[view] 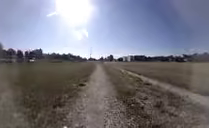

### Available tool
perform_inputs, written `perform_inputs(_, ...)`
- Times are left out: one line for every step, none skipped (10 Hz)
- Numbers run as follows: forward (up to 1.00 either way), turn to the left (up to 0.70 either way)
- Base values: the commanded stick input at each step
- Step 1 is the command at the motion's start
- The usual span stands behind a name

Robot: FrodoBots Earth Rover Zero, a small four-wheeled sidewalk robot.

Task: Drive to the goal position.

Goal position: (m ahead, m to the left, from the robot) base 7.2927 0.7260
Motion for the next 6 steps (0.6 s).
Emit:
perform_inputs(0.5,0.0)
perform_inputs(0.5,0.0)
perform_inputs(0.5,0.0)
perform_inputs(0.5,0.0)
perform_inputs(0.5,0.0)
perform_inputs(0.5,0.0)
